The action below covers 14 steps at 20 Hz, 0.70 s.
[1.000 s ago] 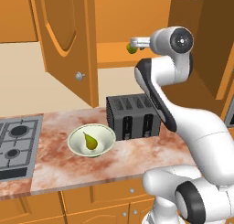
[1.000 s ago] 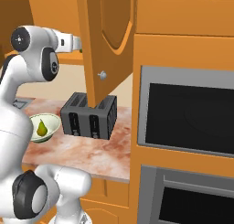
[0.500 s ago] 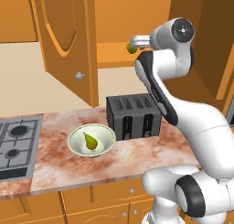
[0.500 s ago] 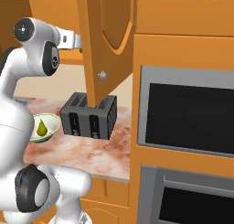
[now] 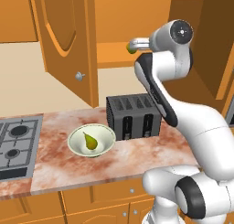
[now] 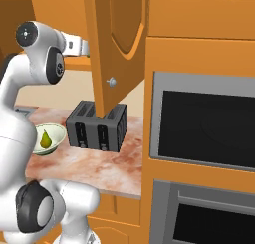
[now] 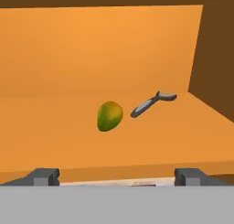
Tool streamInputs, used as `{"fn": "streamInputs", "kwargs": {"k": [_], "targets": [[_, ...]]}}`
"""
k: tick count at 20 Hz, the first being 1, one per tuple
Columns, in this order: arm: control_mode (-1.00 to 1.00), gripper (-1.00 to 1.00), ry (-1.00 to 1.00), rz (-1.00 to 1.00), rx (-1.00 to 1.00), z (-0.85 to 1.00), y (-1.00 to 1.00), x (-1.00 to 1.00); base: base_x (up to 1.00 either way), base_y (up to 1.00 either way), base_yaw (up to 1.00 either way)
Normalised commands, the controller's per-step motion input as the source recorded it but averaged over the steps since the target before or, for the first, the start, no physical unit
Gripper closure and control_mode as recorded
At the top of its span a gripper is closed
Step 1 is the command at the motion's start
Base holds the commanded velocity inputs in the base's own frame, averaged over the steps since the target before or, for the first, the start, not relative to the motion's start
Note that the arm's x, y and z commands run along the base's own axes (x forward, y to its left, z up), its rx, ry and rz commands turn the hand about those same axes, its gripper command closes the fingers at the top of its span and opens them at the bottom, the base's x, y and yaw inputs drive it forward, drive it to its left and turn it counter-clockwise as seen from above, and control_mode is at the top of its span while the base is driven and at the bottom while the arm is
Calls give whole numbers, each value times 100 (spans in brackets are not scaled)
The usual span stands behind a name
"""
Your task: Open the cabinet. Pick the mango and pear from the cabinet and place them into the bowl. Then close the cabinet.
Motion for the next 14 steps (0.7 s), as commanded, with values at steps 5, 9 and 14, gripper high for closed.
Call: {"fn": "streamInputs", "kwargs": {"k": [5,9,14], "targets": [[-100,-100,0,0,1,-3,4,32,0,0,0],[-100,-100,1,0,6,-3,15,57,0,0,0],[-100,-100,7,0,5,-8,25,61,0,0,0]]}}
